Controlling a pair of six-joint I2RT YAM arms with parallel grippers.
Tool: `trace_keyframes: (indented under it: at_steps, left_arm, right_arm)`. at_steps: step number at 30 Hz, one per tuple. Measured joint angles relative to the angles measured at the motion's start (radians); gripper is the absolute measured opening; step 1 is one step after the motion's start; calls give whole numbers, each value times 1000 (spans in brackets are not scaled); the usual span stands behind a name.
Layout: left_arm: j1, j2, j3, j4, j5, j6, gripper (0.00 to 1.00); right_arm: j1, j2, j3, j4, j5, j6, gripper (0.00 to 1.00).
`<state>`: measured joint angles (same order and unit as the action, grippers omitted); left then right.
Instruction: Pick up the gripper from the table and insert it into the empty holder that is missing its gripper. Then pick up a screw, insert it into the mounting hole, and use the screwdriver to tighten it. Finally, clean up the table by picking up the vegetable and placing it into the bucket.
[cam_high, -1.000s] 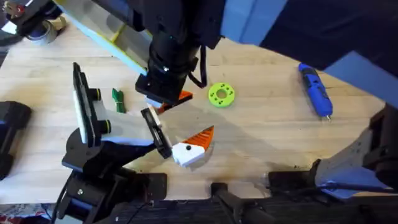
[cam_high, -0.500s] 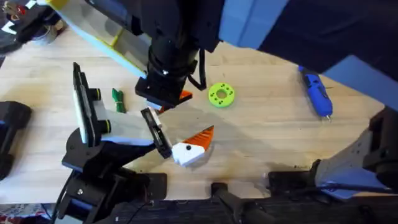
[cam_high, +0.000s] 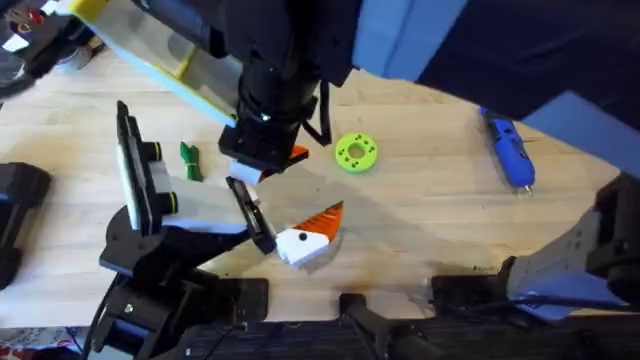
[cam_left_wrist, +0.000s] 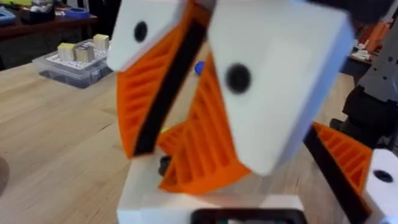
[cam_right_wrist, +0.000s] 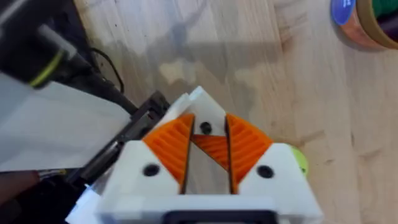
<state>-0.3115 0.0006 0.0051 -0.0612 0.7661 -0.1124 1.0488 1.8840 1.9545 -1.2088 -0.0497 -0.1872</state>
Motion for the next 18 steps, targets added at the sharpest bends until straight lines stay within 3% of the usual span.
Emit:
trace_keyframes:
  at_steps: [5, 6, 18]
  left_arm:
    - [0, 0, 0, 0, 0, 1, 992]
    - [0, 0, 0, 0, 0, 1, 992]
    - [0, 0, 0, 1, 0, 4, 992]
  right_arm:
    - [-16, -25, -1, -6, 33, 0, 914]
    - [-18, -30, -1, -5, 33, 0, 967]
    - [-107, -77, 1, -25, 10, 4, 996]
